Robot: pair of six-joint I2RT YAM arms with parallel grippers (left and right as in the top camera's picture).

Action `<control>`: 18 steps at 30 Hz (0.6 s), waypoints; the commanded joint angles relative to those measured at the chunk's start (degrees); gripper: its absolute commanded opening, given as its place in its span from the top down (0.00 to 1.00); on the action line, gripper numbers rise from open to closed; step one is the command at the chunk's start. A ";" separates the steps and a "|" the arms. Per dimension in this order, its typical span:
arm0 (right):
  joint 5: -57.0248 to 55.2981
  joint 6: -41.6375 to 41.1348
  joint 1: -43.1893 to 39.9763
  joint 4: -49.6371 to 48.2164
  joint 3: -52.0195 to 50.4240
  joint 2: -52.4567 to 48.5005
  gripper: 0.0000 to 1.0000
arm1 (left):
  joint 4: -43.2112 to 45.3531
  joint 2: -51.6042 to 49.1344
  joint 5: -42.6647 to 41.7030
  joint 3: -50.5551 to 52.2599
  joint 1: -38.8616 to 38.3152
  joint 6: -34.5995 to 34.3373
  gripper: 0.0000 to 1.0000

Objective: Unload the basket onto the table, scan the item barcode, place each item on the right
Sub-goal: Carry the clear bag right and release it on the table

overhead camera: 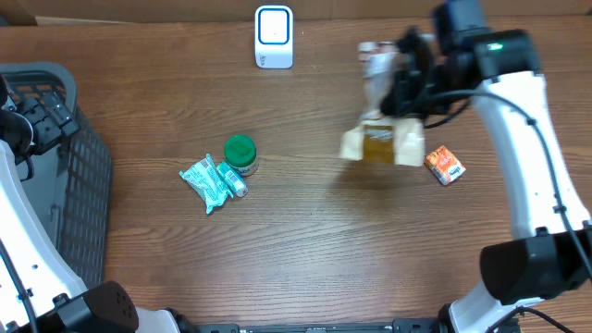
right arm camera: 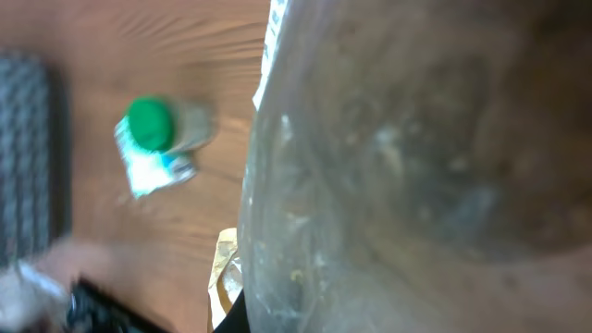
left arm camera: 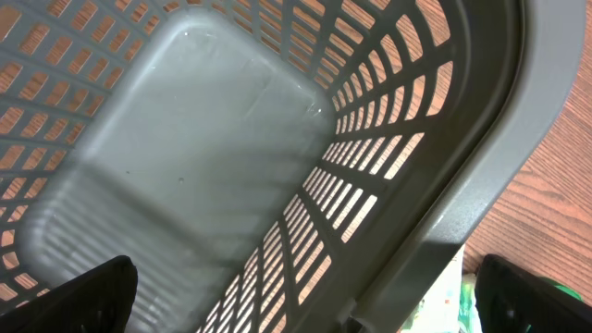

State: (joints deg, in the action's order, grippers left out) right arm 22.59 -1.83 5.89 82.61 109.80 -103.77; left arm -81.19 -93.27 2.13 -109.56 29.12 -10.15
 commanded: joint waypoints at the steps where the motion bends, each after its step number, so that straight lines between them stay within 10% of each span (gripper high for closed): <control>1: -1.99 -6.27 -7.43 -0.31 -3.23 0.09 0.96 | 0.02 -0.17 -0.13 -0.39 0.00 -0.37 0.01; 15: -2.03 -16.65 -24.48 -21.00 -30.25 0.09 0.96 | 0.02 -0.17 -0.13 -0.39 0.00 -0.37 0.00; 18: -2.73 -16.63 -25.94 -23.19 -33.68 0.09 0.82 | 0.02 -0.17 -0.13 -0.39 0.00 -0.37 0.00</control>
State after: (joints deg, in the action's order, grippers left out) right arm 20.40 -17.41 -19.07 60.53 78.19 -103.77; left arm -81.23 -93.27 2.13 -109.56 29.12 -10.15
